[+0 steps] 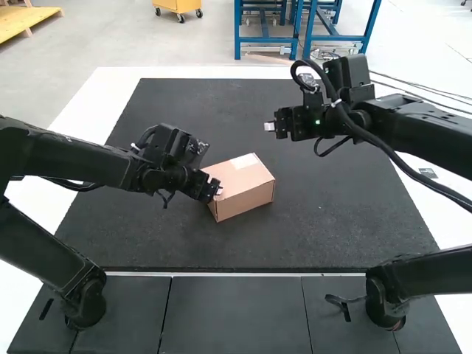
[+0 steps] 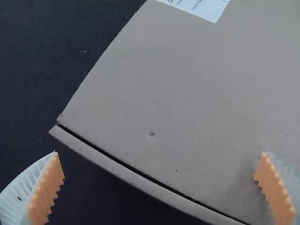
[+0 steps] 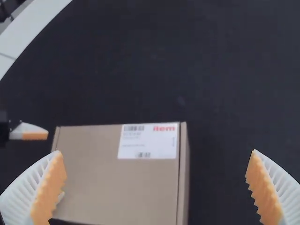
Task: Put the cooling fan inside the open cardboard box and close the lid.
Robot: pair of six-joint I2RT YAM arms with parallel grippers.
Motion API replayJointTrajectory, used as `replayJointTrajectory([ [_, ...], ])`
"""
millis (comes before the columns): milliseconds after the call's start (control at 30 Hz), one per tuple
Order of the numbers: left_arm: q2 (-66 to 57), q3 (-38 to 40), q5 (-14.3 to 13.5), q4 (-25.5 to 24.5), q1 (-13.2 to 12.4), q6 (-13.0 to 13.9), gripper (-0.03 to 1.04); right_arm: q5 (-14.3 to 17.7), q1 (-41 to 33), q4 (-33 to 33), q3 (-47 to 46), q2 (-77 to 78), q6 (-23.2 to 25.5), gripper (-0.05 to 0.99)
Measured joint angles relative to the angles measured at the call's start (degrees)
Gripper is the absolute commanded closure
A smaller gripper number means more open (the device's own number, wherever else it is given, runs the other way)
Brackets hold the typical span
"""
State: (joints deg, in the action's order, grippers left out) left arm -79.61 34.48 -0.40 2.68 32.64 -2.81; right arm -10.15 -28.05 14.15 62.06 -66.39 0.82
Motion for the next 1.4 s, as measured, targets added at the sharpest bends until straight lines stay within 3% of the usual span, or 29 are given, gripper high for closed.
replayJointTrajectory([
  [467, 0.07, -1.68, 0.28, 2.40, -0.92, -1.62, 0.04, 0.02, 0.55, 0.94, -1.27, 1.73, 0.00, 0.04],
  [667, 2.58, -1.62, 0.17, -1.14, -1.60, -2.38, 0.04, 0.07, 1.27, 1.07, -2.34, 3.50, 0.00, 0.04],
  [1067, 26.03, -1.22, -4.15, -4.52, -7.48, -2.40, 0.04, 3.58, 1.36, -1.81, -10.62, 12.70, -0.44, 0.04],
  [1400, 45.35, -10.64, -6.29, 4.94, -16.44, -2.38, 0.05, 5.07, 7.67, -7.04, -15.78, 24.09, -2.29, 0.04],
])
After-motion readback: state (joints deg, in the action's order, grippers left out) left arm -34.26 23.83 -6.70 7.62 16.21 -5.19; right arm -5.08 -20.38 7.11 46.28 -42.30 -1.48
